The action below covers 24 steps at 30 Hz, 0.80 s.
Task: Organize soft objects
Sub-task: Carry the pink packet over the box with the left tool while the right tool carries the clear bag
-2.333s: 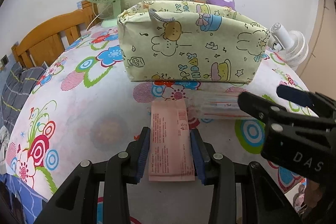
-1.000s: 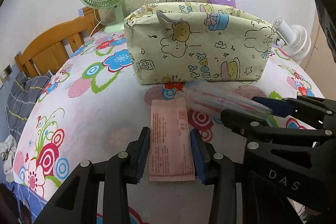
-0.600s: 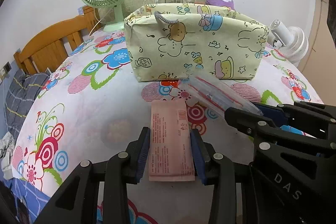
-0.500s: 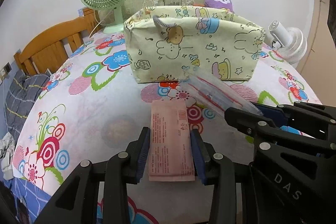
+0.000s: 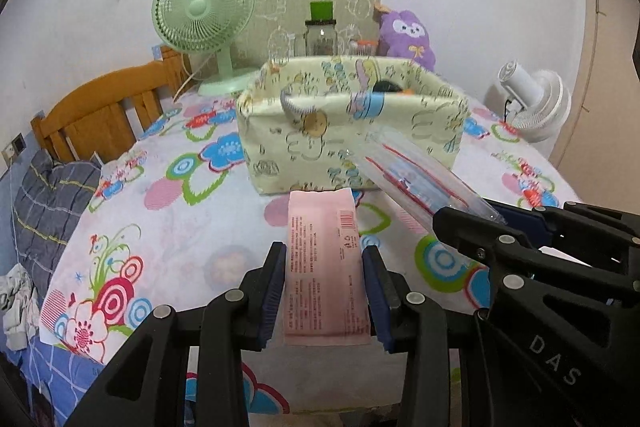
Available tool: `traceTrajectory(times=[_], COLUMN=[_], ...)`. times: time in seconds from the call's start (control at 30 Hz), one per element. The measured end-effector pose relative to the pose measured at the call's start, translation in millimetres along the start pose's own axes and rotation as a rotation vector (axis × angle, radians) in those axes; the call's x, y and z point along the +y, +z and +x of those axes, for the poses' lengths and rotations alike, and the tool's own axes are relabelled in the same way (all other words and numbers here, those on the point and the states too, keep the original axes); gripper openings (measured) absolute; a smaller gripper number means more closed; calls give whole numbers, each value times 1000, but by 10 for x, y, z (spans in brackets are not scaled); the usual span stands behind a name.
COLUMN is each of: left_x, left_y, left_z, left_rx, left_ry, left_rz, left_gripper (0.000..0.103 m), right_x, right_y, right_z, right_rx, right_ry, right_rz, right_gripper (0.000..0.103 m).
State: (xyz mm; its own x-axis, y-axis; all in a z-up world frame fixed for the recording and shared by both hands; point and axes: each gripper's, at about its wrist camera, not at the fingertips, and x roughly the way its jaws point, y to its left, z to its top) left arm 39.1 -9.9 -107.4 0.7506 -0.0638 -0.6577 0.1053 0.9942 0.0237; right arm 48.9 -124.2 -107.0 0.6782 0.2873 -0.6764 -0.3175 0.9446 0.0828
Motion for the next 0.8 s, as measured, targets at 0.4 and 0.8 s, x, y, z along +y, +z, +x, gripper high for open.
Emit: traceTrajectory(times=[0.4, 0.8], left_x=[-97, -144], left_y=[308, 617], left_z=[-304, -474], left_rx=[-87, -150], left_ry=[-19, -24], left_rz=[8, 7], left_gripper=[39, 39], right_x=[-24, -69], right_y=[221, 488], right_z=[-459, -727], right_rx=[-103, -168], right_ry=[-38, -54], right_rz=[22, 33], right_gripper=[22, 22])
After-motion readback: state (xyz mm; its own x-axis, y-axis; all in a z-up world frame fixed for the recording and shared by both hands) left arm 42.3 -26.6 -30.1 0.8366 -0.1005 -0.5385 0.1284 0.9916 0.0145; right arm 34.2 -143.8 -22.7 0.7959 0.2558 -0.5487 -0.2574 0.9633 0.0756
